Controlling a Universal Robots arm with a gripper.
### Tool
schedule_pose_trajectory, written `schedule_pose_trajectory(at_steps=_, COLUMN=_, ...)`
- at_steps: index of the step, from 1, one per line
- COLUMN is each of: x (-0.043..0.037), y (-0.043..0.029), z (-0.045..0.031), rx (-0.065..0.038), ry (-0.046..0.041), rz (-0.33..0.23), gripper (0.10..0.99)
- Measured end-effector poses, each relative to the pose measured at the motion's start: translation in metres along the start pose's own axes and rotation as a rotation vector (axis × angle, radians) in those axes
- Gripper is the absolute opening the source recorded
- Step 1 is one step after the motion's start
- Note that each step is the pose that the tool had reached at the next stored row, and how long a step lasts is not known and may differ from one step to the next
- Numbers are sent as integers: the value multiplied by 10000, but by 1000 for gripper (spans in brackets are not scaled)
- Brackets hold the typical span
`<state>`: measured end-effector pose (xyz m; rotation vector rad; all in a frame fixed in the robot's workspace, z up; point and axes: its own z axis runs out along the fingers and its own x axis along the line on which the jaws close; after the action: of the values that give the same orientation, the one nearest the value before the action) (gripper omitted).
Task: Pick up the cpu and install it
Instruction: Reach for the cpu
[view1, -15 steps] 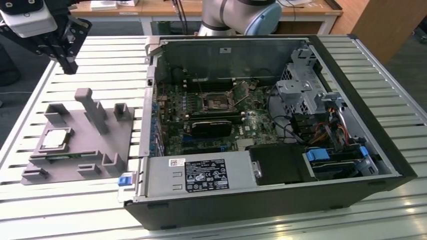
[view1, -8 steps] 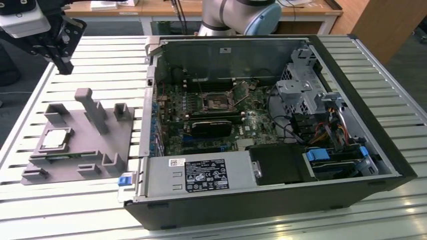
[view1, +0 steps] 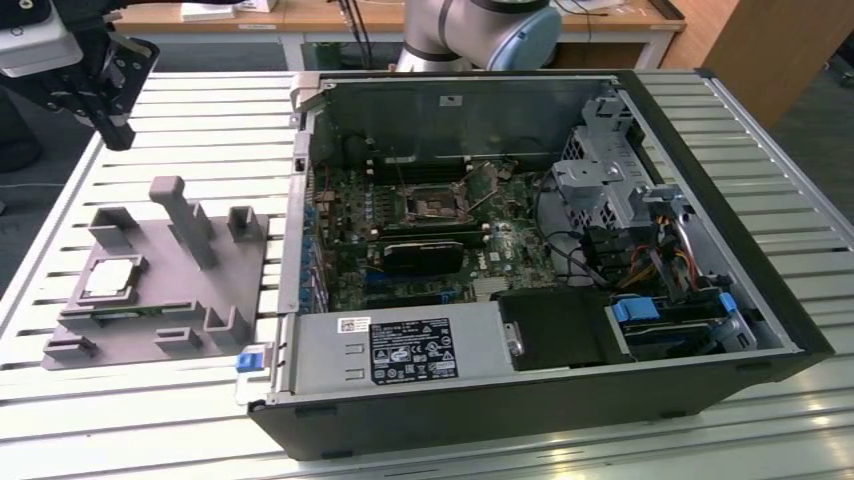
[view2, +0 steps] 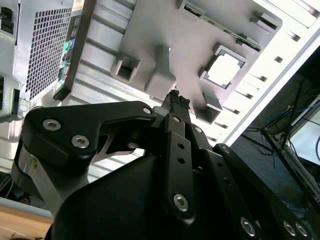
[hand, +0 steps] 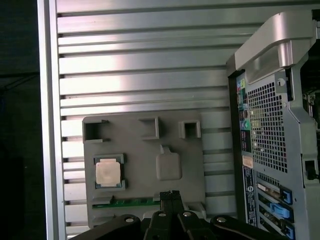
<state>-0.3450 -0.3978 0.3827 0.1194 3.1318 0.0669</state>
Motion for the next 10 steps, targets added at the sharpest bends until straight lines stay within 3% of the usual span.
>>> schedule_pose_trajectory(at_steps=10, x=122, y=-10, z=6, rx=1, ry=5, rz=0, gripper=106)
